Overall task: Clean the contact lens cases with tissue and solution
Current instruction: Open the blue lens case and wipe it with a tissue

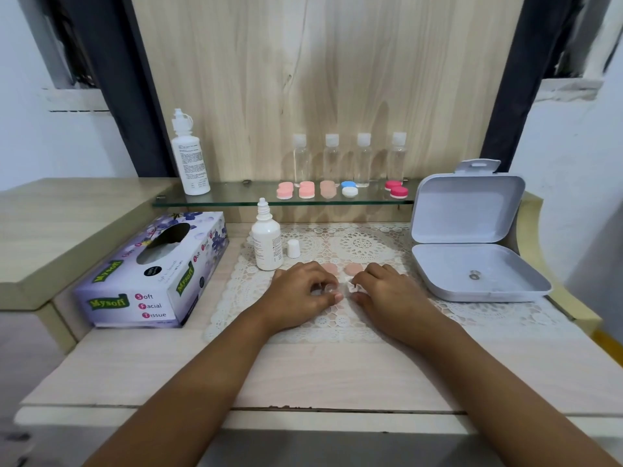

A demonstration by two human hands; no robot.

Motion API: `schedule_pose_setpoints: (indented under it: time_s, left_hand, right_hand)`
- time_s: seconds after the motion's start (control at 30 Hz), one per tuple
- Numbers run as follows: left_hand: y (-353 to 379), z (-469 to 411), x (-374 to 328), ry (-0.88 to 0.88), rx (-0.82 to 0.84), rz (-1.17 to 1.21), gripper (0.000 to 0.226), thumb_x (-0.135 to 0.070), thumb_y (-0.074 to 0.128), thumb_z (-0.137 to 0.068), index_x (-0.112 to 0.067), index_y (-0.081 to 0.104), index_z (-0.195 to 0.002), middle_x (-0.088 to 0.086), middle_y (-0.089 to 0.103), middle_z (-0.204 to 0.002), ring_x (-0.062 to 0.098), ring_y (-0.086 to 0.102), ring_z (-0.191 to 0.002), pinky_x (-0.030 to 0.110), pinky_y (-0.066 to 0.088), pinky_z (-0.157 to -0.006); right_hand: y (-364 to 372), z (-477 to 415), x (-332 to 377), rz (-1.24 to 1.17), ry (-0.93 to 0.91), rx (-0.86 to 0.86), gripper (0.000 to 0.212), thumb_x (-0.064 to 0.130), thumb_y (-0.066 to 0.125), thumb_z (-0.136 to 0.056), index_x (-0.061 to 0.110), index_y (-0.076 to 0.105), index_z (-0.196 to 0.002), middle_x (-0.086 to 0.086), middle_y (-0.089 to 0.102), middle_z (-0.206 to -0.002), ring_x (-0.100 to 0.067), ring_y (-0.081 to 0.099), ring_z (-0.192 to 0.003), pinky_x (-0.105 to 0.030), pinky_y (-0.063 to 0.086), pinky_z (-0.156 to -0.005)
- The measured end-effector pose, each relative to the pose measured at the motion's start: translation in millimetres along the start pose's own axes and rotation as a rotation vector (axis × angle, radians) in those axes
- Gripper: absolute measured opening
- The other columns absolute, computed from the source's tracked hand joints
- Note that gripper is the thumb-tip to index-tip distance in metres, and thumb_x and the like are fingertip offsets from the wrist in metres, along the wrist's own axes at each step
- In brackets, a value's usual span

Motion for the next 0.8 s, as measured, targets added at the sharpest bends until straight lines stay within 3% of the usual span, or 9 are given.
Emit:
schedule_pose_setpoints:
  time_s: [0.2,0.3,0.47,0.63,0.8]
  left_hand:
    - [1.4,-1.7,0.4,0.017,0.002,-0.009,0.055,-0.065,0.049,-0.069,-0.024,0.069,-0.100,-0.012,0.061,-0.098,0.007,0.053,-0.098,0.046,0.042,-0.091]
    - [1.2,-1.4,0.3,0.016,0.001,0.004,0.048,-0.057,0.053,-0.072,-0.022,0.069,-0.101,-0.014,0.059,-0.096,0.008,0.054,-0.099,0.046,0.042,-0.092]
    - [0.1,0.0,-1.8,0.011,-0.002,0.017,0.042,-0.053,0.058,-0.076,-0.022,0.069,-0.102,-0.013,0.059,-0.096,0.008,0.053,-0.098,0.046,0.041,-0.093]
    - [0.5,0.4,-2.1,0.018,-0.005,0.013,0.039,-0.051,0.059,-0.078,-0.023,0.069,-0.104,-0.015,0.058,-0.095,0.009,0.053,-0.098,0.047,0.041,-0.092]
    - [0.5,0.2,-1.8,0.018,0.002,0.012,0.043,-0.053,0.056,-0.075,-0.023,0.069,-0.103,-0.014,0.058,-0.096,0.008,0.053,-0.098,0.047,0.042,-0.092]
  right_hand:
    - [-6.8,4.6,-4.6,-0.168,0.018,-0.020,0.045,0.045,0.041,-0.080,0.021,0.063,-0.111,-0.002,0.058,-0.105,-0.027,0.050,-0.101,-0.040,0.043,-0.085]
    - [-5.7,6.6,-3.5,-0.149,0.011,-0.025,0.044,0.044,0.041,-0.084,0.021,0.062,-0.114,-0.002,0.057,-0.107,-0.029,0.049,-0.101,-0.040,0.043,-0.085]
    - [-2.7,6.1,1.4,-0.013,0.023,0.005,0.034,0.033,0.039,-0.097,0.020,0.050,-0.126,-0.002,0.048,-0.123,-0.025,0.040,-0.117,-0.036,0.036,-0.092]
    - [-2.3,4.5,0.1,-0.006,0.012,-0.010,0.032,0.034,0.041,-0.096,0.018,0.050,-0.123,-0.003,0.051,-0.120,-0.023,0.041,-0.115,-0.033,0.035,-0.090]
    - [-6.7,5.3,-6.0,-0.213,0.033,-0.033,0.033,0.039,0.050,-0.088,0.022,0.062,-0.113,-0.002,0.055,-0.105,-0.026,0.048,-0.102,-0.037,0.040,-0.086]
Point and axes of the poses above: each hand's wrist, its own z-axis away from the middle knuckle, its own y-axis out of the palm, x = y × z, the point moved 10 cm from there along -z, towards the middle knuckle
